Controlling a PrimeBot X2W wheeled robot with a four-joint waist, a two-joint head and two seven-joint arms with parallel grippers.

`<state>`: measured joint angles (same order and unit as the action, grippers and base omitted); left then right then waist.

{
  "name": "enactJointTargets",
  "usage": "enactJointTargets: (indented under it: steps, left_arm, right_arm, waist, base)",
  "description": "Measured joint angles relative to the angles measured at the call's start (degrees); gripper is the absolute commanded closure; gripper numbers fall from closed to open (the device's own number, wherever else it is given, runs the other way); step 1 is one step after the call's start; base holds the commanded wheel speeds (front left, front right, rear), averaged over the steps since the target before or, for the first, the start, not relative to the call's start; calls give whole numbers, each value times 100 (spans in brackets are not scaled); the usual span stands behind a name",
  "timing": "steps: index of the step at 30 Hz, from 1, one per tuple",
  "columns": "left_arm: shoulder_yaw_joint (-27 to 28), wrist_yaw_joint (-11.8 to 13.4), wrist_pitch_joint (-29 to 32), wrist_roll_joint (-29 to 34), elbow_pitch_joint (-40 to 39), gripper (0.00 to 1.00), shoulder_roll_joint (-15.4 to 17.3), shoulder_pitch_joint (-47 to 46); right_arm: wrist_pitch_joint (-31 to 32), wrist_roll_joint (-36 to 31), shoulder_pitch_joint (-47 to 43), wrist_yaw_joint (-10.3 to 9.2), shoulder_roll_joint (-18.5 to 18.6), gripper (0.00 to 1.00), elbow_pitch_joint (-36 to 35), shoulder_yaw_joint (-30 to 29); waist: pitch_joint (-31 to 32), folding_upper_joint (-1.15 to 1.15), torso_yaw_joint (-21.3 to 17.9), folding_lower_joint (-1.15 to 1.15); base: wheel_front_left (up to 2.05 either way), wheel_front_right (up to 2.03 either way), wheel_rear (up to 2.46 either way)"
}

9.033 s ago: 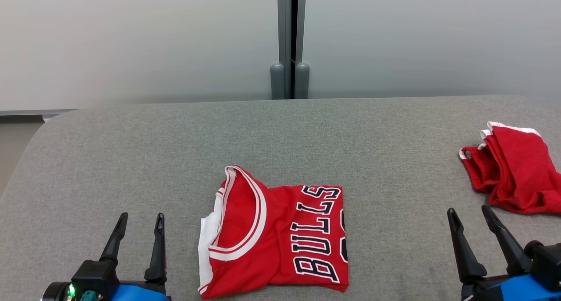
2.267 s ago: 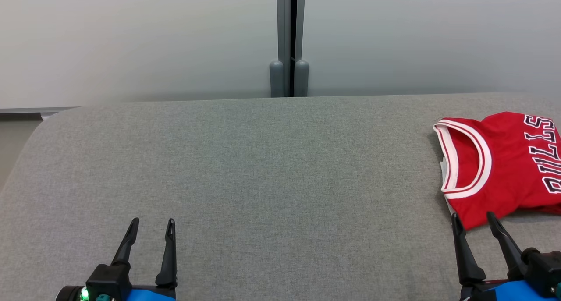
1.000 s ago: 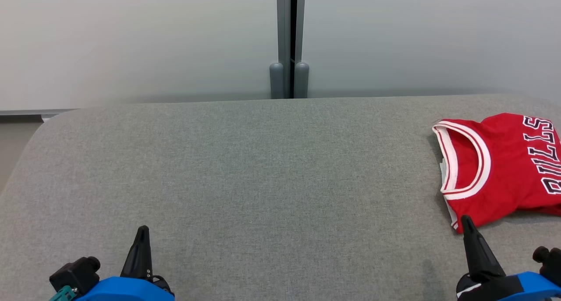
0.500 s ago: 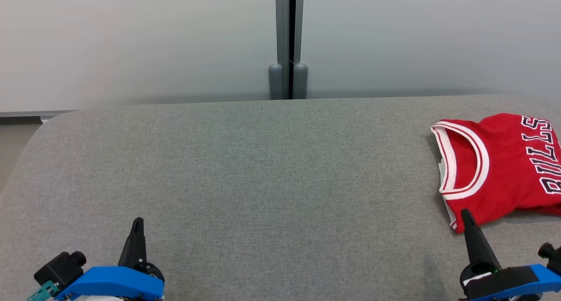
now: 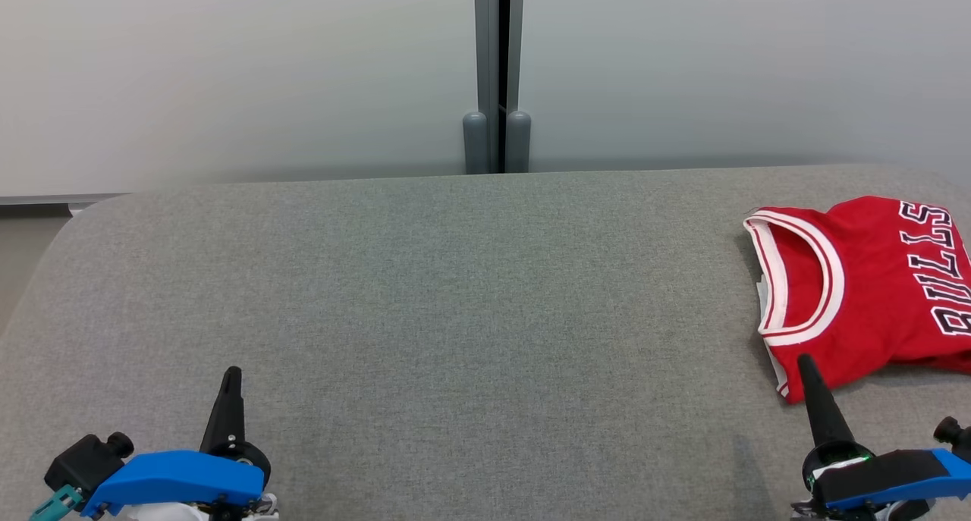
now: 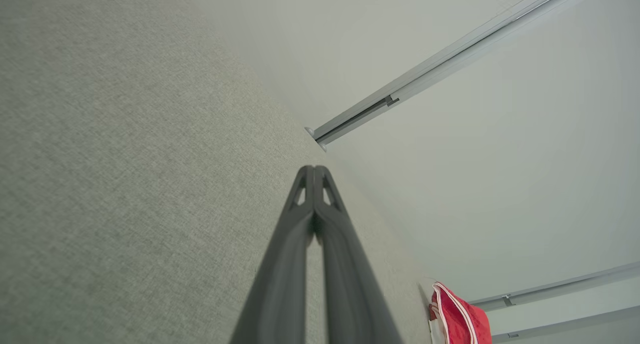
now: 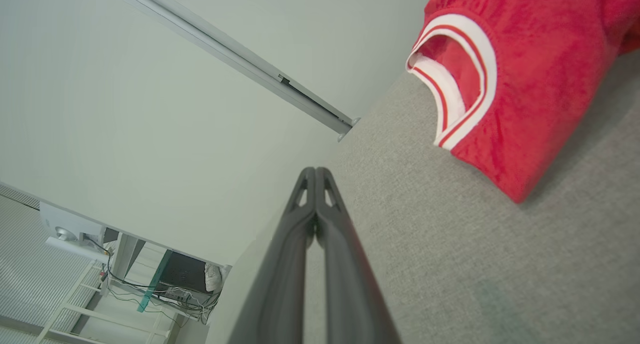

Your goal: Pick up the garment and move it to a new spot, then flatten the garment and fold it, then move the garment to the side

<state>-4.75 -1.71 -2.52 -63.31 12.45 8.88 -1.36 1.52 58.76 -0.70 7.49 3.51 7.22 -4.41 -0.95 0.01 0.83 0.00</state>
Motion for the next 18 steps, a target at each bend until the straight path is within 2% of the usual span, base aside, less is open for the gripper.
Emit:
enactJointTargets:
  steps: [18]
  left_arm:
    - [315, -186, 246, -948, 52, 100, -166, -132]
  right_arm:
    - [125, 1092, 181, -1, 11, 100, 215, -18]
  waist:
    - [20, -1, -22, 0]
  base:
    - [0, 0, 0]
